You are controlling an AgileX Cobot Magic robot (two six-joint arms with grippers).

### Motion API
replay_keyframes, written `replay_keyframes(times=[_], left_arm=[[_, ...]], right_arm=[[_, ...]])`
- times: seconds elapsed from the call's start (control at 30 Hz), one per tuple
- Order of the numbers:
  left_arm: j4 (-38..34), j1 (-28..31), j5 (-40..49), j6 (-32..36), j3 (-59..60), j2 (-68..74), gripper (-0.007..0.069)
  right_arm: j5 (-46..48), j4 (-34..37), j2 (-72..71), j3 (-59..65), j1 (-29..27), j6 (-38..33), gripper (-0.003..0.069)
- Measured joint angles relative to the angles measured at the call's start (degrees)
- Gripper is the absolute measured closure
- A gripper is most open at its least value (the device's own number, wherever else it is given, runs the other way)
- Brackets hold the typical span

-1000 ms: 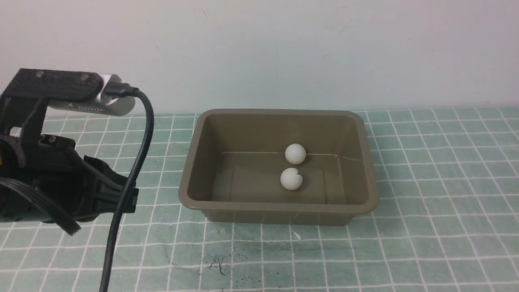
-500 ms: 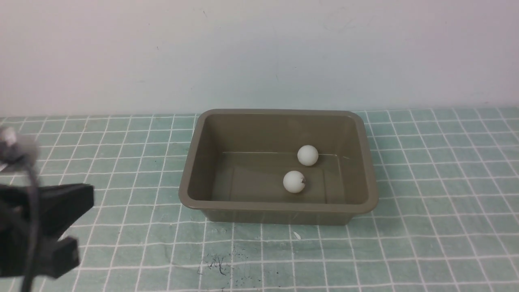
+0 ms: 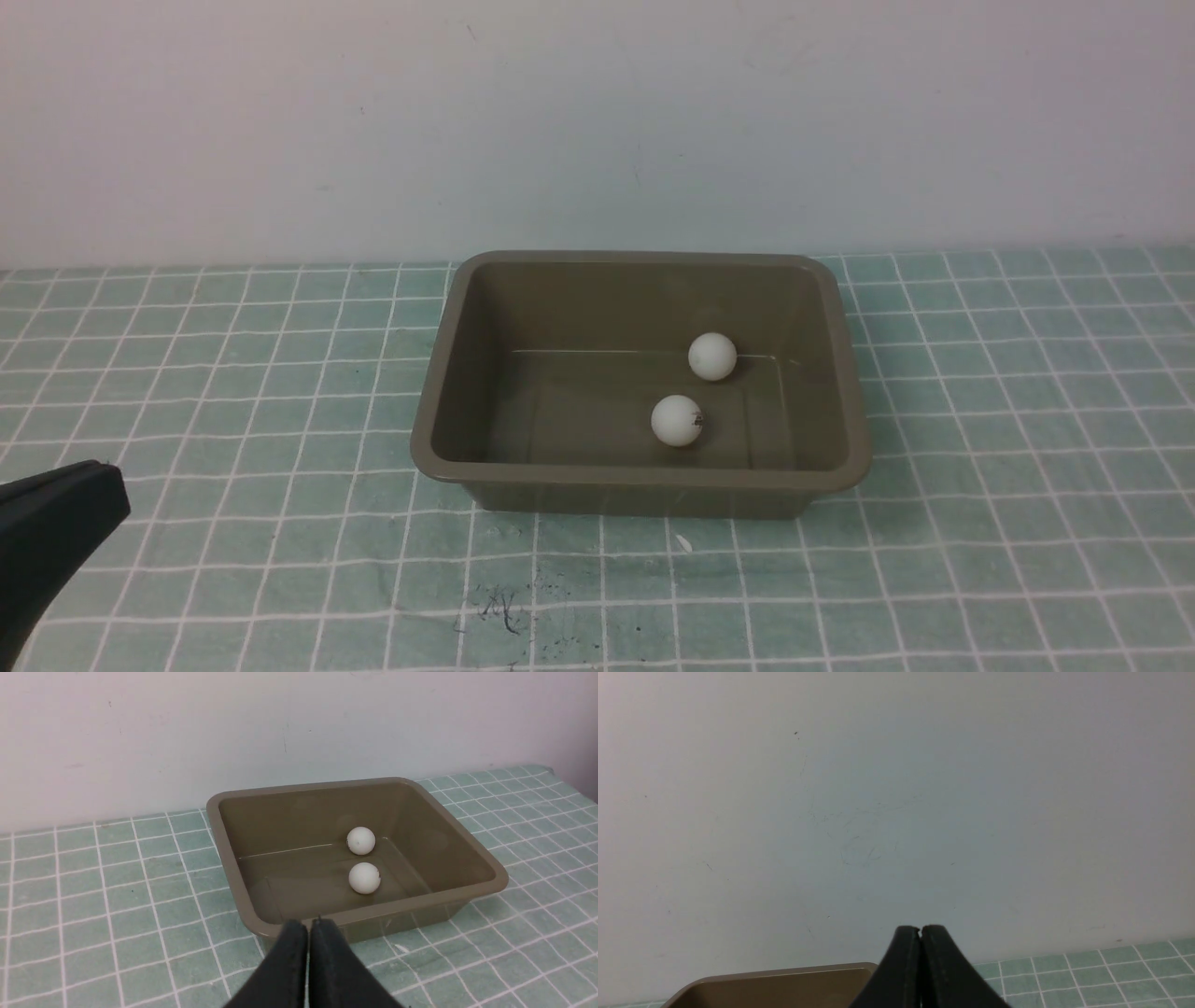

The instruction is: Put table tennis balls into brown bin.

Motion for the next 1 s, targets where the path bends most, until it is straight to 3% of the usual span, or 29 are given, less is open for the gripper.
replay_keyframes(times=[0.27,0.43,0.57,1.0], left_arm=[[9.3,2.1,-2.7,0.6,4.9,-2.1,0.0629],[11.9,12.3,-7.7,0.0,17.8,-10.8,0.0629],[12.2,17.1,-8.2,1.2,27.9,-18.6,0.0629],[12.2,18.2,-9.2,1.5,32.9,-21.7,0.0629]], right_arm=[[-0.1,0.0,0.0,0.0,0.0,0.0,0.0669],[0.0,0.0,0.0,0.0,0.0,0.0,0.0669],[0.0,0.0,0.0,0.0,0.0,0.0,0.0669],[0.0,0.0,0.0,0.0,0.0,0.0,0.0669]])
